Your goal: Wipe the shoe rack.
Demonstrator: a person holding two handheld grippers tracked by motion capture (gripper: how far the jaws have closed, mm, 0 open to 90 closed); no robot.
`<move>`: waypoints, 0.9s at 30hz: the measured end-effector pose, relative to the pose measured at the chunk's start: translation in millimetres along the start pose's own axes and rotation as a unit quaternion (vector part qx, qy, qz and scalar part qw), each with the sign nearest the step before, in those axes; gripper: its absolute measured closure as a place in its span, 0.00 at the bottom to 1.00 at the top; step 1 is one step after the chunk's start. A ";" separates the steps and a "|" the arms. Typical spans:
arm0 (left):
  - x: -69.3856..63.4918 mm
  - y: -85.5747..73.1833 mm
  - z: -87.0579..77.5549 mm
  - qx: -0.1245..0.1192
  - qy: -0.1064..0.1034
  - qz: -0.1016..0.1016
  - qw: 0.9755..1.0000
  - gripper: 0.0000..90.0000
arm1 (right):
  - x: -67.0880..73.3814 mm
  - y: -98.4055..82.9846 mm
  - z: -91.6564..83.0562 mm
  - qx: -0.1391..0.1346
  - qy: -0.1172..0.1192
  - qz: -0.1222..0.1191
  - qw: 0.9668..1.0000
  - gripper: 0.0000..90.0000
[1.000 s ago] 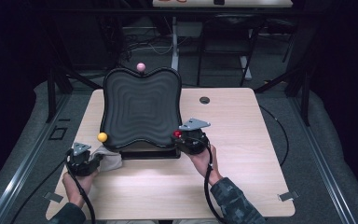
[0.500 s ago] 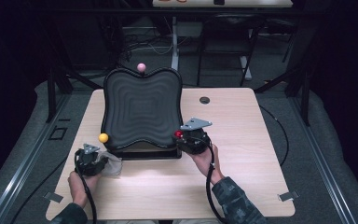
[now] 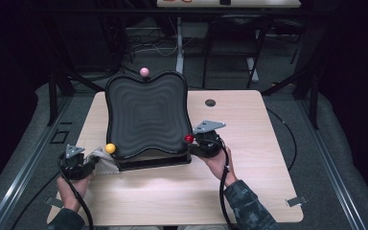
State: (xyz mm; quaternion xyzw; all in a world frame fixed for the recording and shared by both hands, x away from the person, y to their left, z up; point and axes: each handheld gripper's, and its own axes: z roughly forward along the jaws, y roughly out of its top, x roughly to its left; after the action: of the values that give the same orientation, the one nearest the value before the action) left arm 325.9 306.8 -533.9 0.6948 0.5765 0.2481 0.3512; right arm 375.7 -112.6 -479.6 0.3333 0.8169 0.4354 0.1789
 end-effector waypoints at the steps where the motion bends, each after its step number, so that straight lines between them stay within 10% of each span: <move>1: 0.3 0.6 -1.6 -0.003 -0.001 -0.001 1.000 0.93 | -1.6 -0.7 -1.3 0.002 0.001 0.001 1.000 0.67; 16: -1.0 2.8 -7.2 -0.013 -0.006 0.000 1.000 0.93 | -2.5 -4.0 1.6 0.002 -0.052 0.028 0.998 0.52; 27: 1.1 3.3 -9.7 -0.013 -0.008 -0.003 1.000 0.93 | -5.0 -4.4 -0.5 -0.004 -0.056 0.008 0.998 0.67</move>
State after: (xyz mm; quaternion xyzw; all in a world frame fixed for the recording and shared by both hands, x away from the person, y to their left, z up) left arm 320.9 309.5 -525.3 0.6904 0.5725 0.2485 0.3659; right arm 377.3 -118.2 -482.9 0.3627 0.8015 0.4204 0.2222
